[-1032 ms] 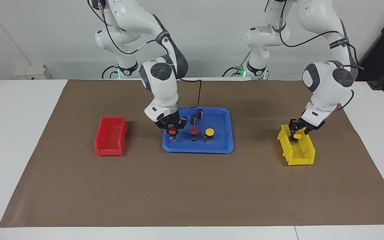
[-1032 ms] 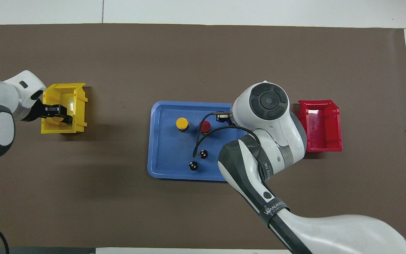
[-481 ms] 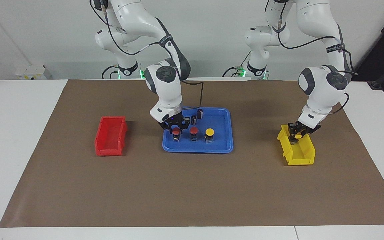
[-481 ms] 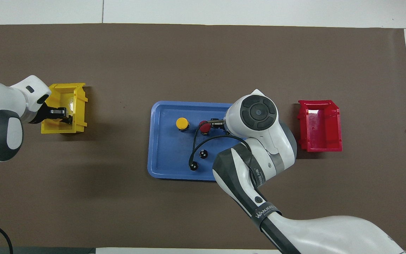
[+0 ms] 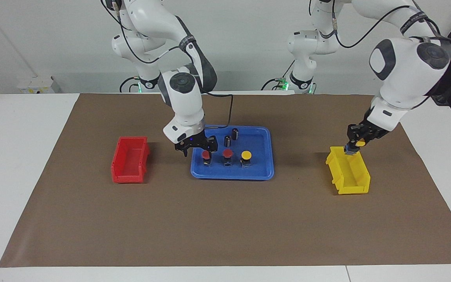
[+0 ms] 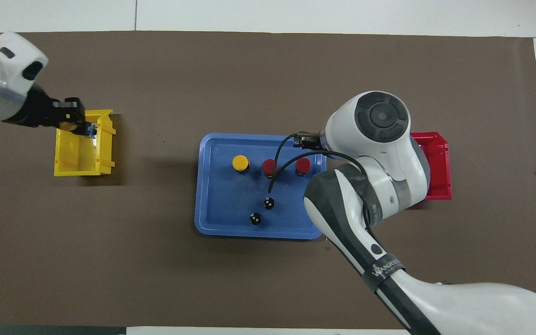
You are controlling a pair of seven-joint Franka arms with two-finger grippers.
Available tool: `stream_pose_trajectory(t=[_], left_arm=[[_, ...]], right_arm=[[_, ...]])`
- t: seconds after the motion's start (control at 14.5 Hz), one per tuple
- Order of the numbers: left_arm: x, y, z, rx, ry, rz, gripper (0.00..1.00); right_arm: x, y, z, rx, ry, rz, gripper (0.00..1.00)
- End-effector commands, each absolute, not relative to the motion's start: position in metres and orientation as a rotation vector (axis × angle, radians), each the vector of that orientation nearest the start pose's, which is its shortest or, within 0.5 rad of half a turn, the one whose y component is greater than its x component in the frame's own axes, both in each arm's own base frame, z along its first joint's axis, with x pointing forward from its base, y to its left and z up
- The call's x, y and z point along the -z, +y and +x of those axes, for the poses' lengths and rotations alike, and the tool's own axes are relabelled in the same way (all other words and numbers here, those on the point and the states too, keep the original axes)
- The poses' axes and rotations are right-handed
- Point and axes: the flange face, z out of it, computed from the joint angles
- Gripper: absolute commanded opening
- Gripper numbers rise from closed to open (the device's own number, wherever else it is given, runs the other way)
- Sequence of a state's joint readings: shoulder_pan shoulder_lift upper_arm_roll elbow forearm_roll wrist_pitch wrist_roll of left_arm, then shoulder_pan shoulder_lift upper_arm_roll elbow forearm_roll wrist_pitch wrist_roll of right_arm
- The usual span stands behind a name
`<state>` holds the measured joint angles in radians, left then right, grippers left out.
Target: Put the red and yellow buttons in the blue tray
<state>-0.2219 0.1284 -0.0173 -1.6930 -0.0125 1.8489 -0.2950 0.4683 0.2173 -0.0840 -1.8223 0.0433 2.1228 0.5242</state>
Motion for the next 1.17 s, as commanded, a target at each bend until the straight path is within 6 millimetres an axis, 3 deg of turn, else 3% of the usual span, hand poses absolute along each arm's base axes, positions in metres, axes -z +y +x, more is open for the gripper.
stream_pose_trajectory(t=[0.0, 0.14, 0.34, 0.55, 0.76, 0.96, 1.1], left_arm=[[-0.482, -0.223, 0.57, 0.075, -0.162, -3.185, 0.01], [-0.456, -0.252, 0.559, 0.081, -0.12, -3.2, 0.01], [-0.411, -0.291, 0.529, 0.114, -0.072, -3.216, 0.01], [-0.387, -0.308, 0.52, 0.116, -0.06, -3.219, 0.01], [-0.381, -0.316, 0.513, 0.106, -0.046, -3.217, 0.01], [-0.368, -0.324, 0.503, 0.107, -0.018, -3.218, 0.02], [-0.354, -0.324, 0.502, 0.118, -0.015, -3.221, 0.1]], right_arm=[[-0.481, 0.196, 0.592, 0.09, 0.322, -3.063, 1.0], [-0.518, 0.152, 0.593, 0.075, 0.294, -3.072, 1.0], [-0.565, 0.072, 0.573, 0.031, 0.254, -3.081, 1.0], [-0.588, 0.012, 0.554, -0.025, 0.215, -3.085, 1.0], [-0.606, -0.017, 0.538, -0.062, 0.22, -3.09, 1.0], [-0.61, -0.03, 0.531, -0.079, 0.174, -3.108, 1.0], [-0.614, -0.04, 0.531, -0.104, 0.107, -3.111, 1.0]])
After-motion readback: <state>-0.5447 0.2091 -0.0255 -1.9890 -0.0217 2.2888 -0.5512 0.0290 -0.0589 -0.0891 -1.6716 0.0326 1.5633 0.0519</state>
